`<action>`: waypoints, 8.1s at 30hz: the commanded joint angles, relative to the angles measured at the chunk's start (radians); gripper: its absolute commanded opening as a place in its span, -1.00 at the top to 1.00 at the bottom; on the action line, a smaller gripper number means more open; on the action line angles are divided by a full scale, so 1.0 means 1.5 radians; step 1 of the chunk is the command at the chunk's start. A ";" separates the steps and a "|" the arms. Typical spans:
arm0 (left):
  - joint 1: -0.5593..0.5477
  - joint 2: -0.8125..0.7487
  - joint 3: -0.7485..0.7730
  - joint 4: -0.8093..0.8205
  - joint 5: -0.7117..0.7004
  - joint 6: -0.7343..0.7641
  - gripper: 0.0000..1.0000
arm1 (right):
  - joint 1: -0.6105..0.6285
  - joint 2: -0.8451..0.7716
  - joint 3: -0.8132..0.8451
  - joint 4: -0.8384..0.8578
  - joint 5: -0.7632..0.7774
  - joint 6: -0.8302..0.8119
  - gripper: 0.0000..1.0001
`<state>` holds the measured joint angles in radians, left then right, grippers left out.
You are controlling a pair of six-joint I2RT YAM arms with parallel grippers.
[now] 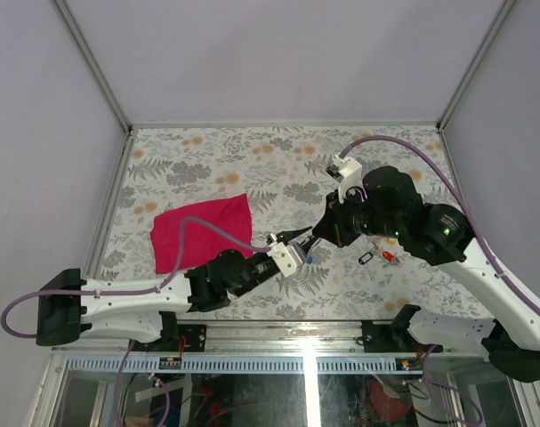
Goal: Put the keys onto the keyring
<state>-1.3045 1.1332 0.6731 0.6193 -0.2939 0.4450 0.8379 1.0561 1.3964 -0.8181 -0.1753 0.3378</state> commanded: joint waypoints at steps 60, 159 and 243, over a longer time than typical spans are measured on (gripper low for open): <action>-0.007 -0.004 0.041 0.028 -0.071 -0.085 1.00 | 0.002 -0.079 -0.106 0.199 0.017 -0.005 0.43; -0.006 -0.013 0.044 -0.053 -0.086 -0.030 1.00 | 0.001 -0.084 -0.074 0.169 0.040 0.003 1.00; -0.007 -0.025 0.054 -0.039 -0.081 -0.034 0.51 | 0.001 -0.063 -0.074 0.162 0.016 0.008 1.00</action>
<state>-1.3113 1.1152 0.7353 0.4786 -0.4080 0.3813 0.8379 0.9585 1.2472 -0.6086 -0.1253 0.3408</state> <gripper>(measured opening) 0.256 0.011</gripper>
